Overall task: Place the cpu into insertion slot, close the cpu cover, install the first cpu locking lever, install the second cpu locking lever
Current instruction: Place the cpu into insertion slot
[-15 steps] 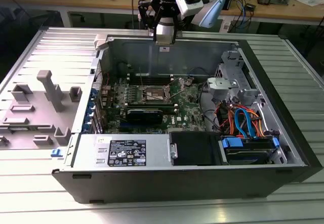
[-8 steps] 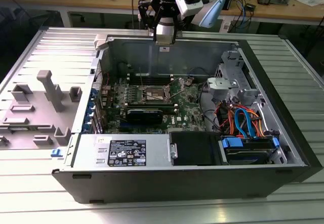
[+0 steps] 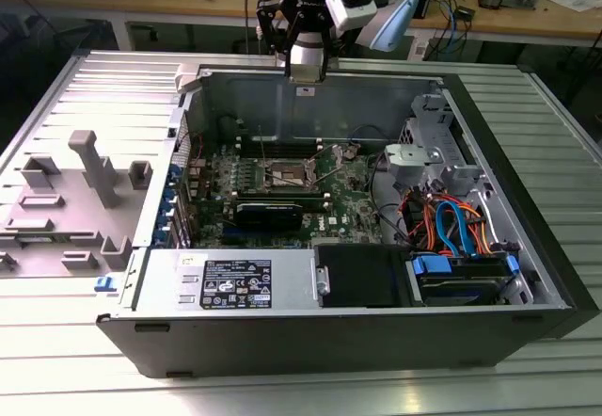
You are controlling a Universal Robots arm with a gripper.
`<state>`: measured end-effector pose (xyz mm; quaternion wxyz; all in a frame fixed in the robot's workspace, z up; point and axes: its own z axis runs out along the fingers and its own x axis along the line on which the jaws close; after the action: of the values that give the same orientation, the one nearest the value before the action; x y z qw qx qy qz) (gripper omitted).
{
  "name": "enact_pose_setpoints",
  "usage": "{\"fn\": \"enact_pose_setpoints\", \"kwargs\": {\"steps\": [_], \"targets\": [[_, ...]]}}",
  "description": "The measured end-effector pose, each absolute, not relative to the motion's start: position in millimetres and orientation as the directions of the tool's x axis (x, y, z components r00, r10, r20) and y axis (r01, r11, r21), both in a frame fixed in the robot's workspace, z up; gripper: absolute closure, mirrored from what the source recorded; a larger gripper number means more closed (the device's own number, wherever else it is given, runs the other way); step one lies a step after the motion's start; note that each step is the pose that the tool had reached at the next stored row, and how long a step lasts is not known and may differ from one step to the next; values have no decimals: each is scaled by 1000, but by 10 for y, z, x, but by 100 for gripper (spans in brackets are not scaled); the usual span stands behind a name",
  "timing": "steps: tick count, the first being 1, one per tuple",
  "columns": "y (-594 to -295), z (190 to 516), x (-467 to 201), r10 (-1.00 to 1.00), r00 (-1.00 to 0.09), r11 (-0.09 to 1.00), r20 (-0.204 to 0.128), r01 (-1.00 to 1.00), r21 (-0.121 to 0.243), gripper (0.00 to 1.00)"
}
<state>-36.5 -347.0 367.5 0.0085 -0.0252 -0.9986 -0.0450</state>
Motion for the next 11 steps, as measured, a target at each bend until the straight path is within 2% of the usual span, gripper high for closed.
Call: {"fn": "enact_pose_setpoints", "kwargs": {"steps": [11], "targets": [[-3471,3671,-365,114,-993,989,19,115,89,45]]}}
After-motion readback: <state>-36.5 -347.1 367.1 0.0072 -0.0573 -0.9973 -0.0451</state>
